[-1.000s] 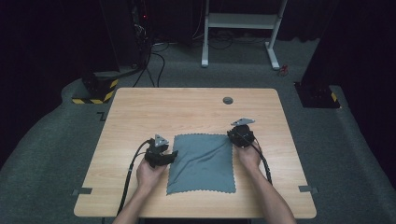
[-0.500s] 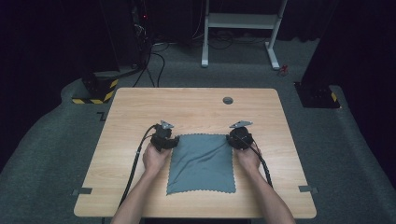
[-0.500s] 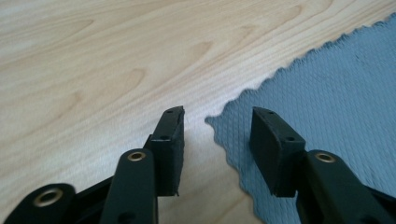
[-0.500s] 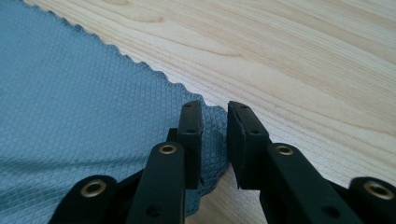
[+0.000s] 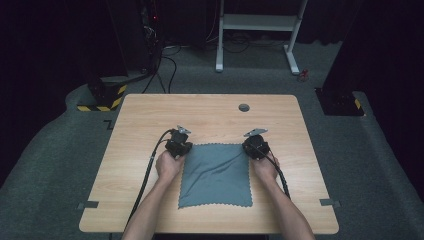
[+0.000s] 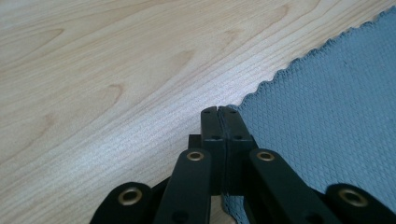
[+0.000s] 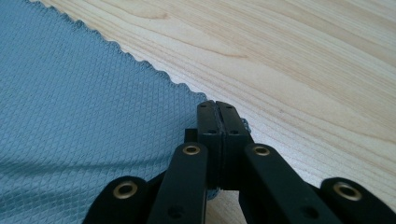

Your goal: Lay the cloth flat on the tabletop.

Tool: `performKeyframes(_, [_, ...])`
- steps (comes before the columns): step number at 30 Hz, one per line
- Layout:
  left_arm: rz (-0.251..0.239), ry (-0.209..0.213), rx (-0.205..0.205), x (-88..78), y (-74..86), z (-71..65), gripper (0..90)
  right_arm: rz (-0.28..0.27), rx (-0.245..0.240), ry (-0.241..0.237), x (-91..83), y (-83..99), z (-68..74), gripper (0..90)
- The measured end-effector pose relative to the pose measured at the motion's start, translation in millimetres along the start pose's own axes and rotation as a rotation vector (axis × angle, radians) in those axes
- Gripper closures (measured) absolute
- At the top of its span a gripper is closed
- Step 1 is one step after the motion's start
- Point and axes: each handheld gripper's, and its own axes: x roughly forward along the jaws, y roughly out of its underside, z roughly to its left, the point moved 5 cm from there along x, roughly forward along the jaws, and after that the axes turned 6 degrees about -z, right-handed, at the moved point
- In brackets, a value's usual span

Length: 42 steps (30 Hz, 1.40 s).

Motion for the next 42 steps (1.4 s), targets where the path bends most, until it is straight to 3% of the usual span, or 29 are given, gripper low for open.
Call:
performKeyframes(4, [-0.03, -0.011, -0.012, -1.1, -4.8, 3.4, 90.0, -0.03, 0.024, -0.007, -3.4, -3.3, -1.3, 90.0])
performKeyframes(11, [-0.092, -0.048, -0.003, -9.1, -21.0, 7.2, 90.0, -0.064, 0.023, 0.003, -6.4, -7.2, -5.4, 90.0])
performKeyframes(15, [-0.075, -0.067, -0.004, -3.4, -22.4, 8.8, 90.0, -0.062, 0.032, 0.01, -3.9, -7.9, -7.7, 90.0])
performKeyframes(21, [-0.026, -0.114, -0.012, 9.1, -14.8, 13.9, 90.0, -0.028, 0.006, 0.037, 5.8, -18.8, -7.4, 90.0])
performKeyframes(22, [-0.022, -0.119, -0.011, 10.0, -14.1, 16.0, 90.0, -0.017, -0.003, 0.067, 8.2, -19.7, -8.3, 90.0])
performKeyframes(24, [-0.016, -0.118, -0.039, 10.7, -12.4, 20.0, 90.0, -0.013, 0.016, 0.077, 12.0, -20.2, -14.2, 90.0])
performKeyframes(26, [-0.018, -0.116, -0.038, 10.2, -12.3, 20.4, 89.8, -0.006, 0.051, 0.072, 13.4, -17.1, -20.6, 90.0])
performKeyframes(28, [-0.033, -0.103, -0.027, 8.5, -14.1, 18.0, 86.0, 0.005, 0.065, 0.059, 12.3, -11.0, -22.1, 89.9])
performKeyframes(31, [-0.059, -0.082, -0.064, 3.1, -17.1, 16.3, 66.7, -0.03, 0.074, 0.033, 3.5, -8.8, -18.1, 87.0])
performKeyframes(36, [-0.085, -0.025, -0.053, -16.2, -10.3, 5.0, 59.0, -0.073, 0.054, -0.057, -18.4, -1.1, -2.8, 83.1])
performKeyframes(38, [-0.088, 0.012, -0.023, -30.2, 0.2, -3.8, 58.7, -0.076, 0.03, -0.08, -28.1, 7.1, 4.8, 81.8])
performKeyframes(42, [-0.093, 0.075, 0.003, -56.4, 23.7, -21.1, 58.7, -0.098, 0.032, -0.134, -51.2, 25.1, 17.1, 80.4])
